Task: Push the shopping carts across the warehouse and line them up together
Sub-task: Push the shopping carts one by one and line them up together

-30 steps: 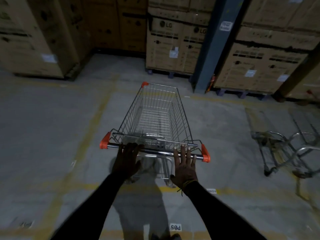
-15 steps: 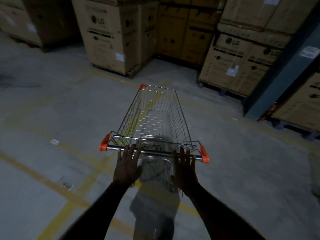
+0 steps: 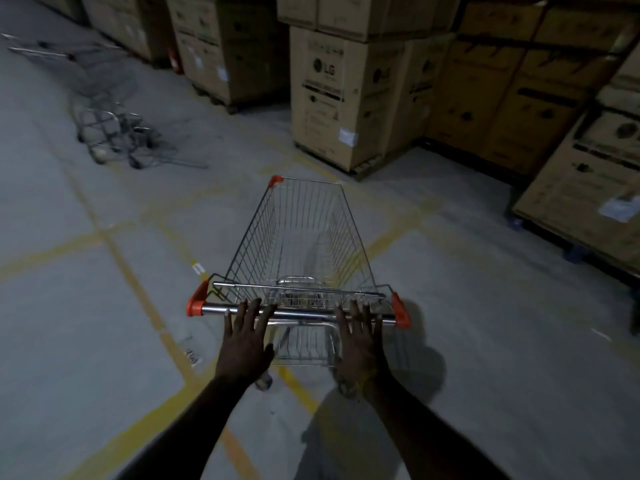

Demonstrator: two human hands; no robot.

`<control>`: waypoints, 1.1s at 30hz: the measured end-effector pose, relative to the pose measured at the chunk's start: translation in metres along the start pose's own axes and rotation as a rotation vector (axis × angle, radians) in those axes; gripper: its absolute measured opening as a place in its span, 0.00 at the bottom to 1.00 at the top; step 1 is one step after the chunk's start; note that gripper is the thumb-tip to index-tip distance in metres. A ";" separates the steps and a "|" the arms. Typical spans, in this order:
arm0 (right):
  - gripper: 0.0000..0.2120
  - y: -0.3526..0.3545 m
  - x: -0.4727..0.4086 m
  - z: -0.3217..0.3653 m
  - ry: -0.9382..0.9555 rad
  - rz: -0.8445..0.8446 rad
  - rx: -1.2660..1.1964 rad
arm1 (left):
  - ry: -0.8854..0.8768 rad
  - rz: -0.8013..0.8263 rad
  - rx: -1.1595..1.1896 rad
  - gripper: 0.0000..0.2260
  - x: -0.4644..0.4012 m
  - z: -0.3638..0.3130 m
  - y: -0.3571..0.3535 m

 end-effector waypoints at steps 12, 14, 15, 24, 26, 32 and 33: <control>0.48 0.023 -0.144 0.051 0.321 0.122 0.021 | 0.241 0.080 -0.098 0.45 -0.066 0.062 0.006; 0.49 0.021 -0.166 0.065 0.352 0.127 0.028 | 0.269 0.078 -0.099 0.46 -0.077 0.079 0.007; 0.50 0.020 -0.176 0.073 0.364 0.129 0.031 | 0.285 0.074 -0.097 0.46 -0.083 0.089 0.007; 0.50 0.008 -0.288 0.164 0.418 0.061 0.017 | 0.378 0.075 -0.087 0.48 -0.152 0.201 0.002; 0.52 0.003 -0.316 0.187 0.423 0.046 0.018 | 0.388 0.075 -0.073 0.48 -0.171 0.230 0.003; 0.55 -0.015 -0.402 0.257 0.428 0.034 0.023 | 0.387 0.113 -0.062 0.49 -0.226 0.320 0.003; 0.55 -0.017 -0.416 0.268 0.418 0.051 0.031 | 0.387 0.123 -0.072 0.49 -0.235 0.335 0.003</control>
Point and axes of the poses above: each hand's wrist, its own x-axis away from the middle knuckle, its own y-axis out of the back of the hand, z = x × y, the point moved 7 cm from there along -x, towards the middle knuckle, and after that the axes turned 11 degrees about -x, right-handed, at the moved point
